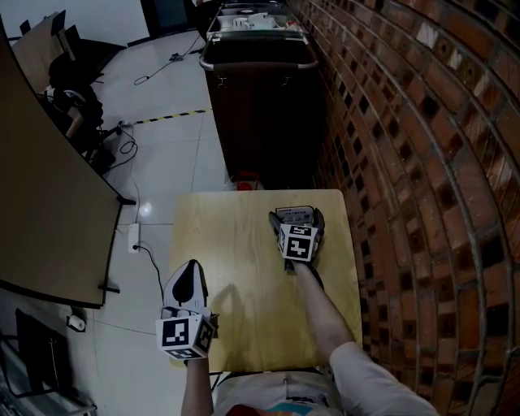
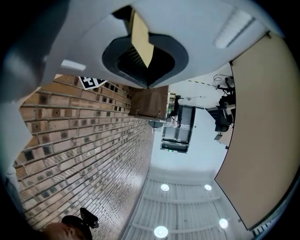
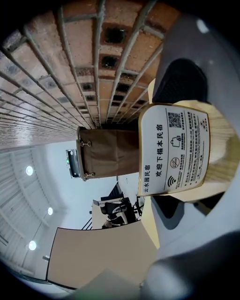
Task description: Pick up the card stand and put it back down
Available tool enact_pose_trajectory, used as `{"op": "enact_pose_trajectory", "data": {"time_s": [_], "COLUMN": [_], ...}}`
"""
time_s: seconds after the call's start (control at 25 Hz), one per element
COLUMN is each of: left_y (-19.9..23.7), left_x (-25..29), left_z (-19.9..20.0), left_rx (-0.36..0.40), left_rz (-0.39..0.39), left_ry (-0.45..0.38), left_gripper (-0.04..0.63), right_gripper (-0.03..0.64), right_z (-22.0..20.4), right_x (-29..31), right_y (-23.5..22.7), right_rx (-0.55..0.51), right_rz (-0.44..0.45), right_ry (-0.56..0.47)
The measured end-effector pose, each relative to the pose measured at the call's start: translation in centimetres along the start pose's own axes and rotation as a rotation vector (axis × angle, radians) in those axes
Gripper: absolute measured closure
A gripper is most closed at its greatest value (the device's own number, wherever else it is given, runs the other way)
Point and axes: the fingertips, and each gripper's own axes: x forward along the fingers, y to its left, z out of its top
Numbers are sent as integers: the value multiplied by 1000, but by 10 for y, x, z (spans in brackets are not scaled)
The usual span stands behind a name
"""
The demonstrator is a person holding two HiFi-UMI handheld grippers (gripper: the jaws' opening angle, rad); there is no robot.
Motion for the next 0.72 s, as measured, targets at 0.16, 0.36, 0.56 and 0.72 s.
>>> {"op": "enact_pose_trajectory", "data": {"time_s": [0.16, 0.36, 0.56, 0.72], "left_y": [-1, 0, 0, -8], "left_x": [-2, -7, -11, -13], "left_z": [4, 1, 3, 10], "left_rx": [-9, 3, 3, -8], "left_rz": [5, -4, -1, -14], "left_ry": [-4, -8, -20, -33], "left_gripper": [591, 591, 591, 591], "right_gripper": [40, 40, 40, 42], "right_z": [-1, 8, 25, 58], "right_x": [-1, -5, -17, -46], "right_y": [1, 0, 3, 20], "right_rx": [-3, -32, -7, 48], "right_rz": [2, -11, 10, 107], "right_ry": [2, -34, -80, -168]}}
